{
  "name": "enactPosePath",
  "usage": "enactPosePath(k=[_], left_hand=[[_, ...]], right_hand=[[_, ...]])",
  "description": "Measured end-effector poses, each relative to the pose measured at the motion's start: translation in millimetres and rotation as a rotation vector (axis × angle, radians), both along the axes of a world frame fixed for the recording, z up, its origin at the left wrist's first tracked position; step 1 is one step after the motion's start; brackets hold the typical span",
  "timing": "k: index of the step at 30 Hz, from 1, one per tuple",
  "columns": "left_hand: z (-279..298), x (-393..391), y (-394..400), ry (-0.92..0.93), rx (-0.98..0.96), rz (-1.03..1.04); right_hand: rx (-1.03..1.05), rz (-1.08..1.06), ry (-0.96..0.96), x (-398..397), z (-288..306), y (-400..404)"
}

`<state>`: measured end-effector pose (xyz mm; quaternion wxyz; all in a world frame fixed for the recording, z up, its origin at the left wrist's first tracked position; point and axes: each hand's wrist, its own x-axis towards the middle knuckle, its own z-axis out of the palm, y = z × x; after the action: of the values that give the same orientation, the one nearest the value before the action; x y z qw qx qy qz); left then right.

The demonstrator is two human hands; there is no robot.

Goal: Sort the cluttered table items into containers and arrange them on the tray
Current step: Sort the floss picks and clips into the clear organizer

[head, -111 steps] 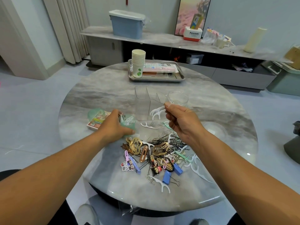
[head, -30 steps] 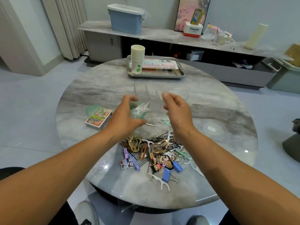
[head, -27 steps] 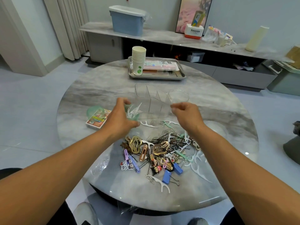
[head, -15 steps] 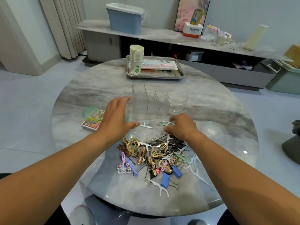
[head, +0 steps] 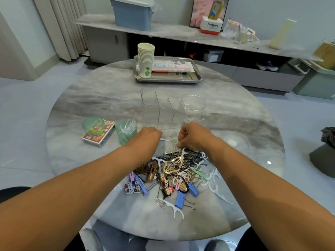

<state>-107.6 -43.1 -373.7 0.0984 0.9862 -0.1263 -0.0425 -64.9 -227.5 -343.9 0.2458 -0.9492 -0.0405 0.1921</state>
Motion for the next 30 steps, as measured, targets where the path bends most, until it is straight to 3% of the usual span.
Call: enactPosePath(k=[5, 12, 18, 24, 26, 30], left_hand=[[1, 11, -3, -0.015, 0.023, 0.024], [6, 13, -5, 0.193, -0.157, 0.154], [4, 9, -7, 0.190, -0.124, 0.112], [4, 7, -9, 0.180, -0.051, 0.087], [9, 8, -12, 0.226, -0.244, 0.134], [31, 7, -21, 0.496, -0.966, 0.281]], right_hand=[[0.227, -0.084, 0.011, 6, 9, -15], [0.412, -0.142, 0.000, 14, 16, -32], [0.517, -0.172, 0.039, 5, 18, -41], [0.694, -0.108, 0.204, -12, 29, -50], [0.736, -0.063, 0.196, -16, 35, -49], [0.807, -0.026, 0.107, -19, 43, -44]])
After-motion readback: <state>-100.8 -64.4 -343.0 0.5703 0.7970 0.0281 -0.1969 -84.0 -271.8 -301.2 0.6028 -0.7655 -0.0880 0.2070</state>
